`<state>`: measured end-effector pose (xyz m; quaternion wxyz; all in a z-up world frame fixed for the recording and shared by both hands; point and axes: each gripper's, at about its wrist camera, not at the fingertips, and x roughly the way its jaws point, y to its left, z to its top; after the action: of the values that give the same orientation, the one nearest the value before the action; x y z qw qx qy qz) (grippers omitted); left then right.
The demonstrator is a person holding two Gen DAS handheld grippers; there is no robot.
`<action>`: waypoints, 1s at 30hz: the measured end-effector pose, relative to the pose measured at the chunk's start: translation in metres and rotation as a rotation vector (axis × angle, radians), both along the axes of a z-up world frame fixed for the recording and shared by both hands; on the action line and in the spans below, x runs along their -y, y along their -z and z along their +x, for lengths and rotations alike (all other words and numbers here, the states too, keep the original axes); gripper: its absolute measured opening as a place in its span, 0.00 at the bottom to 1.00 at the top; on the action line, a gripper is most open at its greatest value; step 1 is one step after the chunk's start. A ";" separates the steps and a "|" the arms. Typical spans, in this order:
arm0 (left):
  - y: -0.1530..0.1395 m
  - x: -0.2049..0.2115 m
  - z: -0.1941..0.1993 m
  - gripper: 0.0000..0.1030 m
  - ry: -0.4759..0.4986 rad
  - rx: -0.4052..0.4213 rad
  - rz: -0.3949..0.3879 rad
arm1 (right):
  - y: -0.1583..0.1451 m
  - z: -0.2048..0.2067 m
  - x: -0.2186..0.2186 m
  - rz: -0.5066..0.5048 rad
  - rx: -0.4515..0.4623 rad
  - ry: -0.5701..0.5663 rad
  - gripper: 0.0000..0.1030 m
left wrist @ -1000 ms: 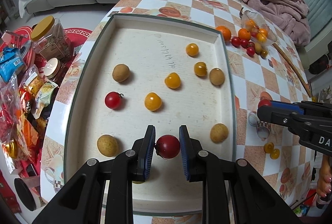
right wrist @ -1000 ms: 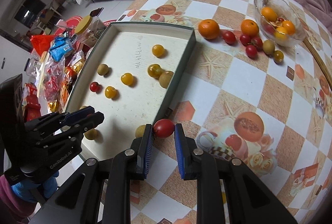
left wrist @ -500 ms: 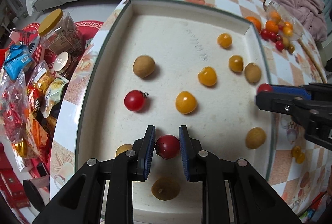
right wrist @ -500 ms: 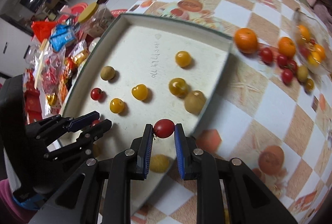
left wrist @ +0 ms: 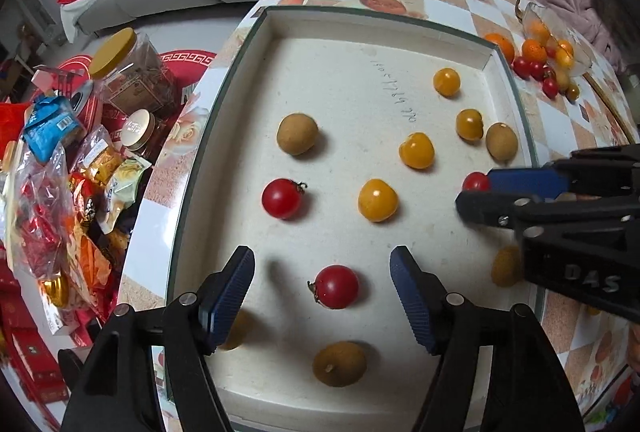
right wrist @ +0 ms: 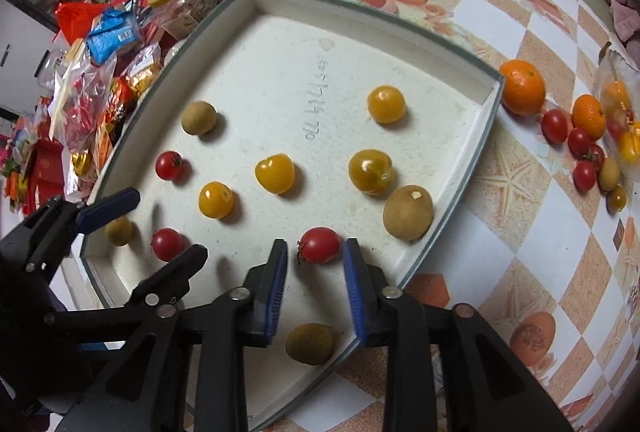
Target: Organize fruits
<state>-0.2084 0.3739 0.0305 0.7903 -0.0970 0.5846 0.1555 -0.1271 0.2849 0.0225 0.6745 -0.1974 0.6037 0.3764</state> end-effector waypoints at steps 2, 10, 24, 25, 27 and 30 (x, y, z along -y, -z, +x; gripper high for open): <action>0.000 -0.001 -0.001 0.69 -0.002 -0.005 -0.002 | -0.008 0.000 0.003 0.022 0.004 0.012 0.48; -0.008 0.005 -0.005 0.70 -0.008 -0.024 -0.036 | -0.033 -0.010 0.015 0.040 0.008 0.038 0.79; -0.027 0.004 -0.025 1.00 -0.053 -0.056 -0.050 | -0.049 -0.024 0.028 -0.025 0.006 0.103 1.00; -0.029 0.003 -0.027 1.00 -0.056 -0.050 -0.050 | -0.049 -0.026 0.028 -0.032 0.000 0.107 1.00; -0.037 0.002 -0.031 1.00 -0.062 -0.032 -0.039 | -0.053 -0.030 0.031 -0.046 -0.001 0.111 1.00; -0.049 0.000 -0.037 1.00 -0.071 -0.012 -0.033 | -0.060 -0.037 0.035 -0.062 0.000 0.106 1.00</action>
<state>-0.2450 0.3744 0.0792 0.7790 -0.1298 0.5881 0.1743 -0.1643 0.2502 0.0825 0.6872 -0.1860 0.6246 0.3211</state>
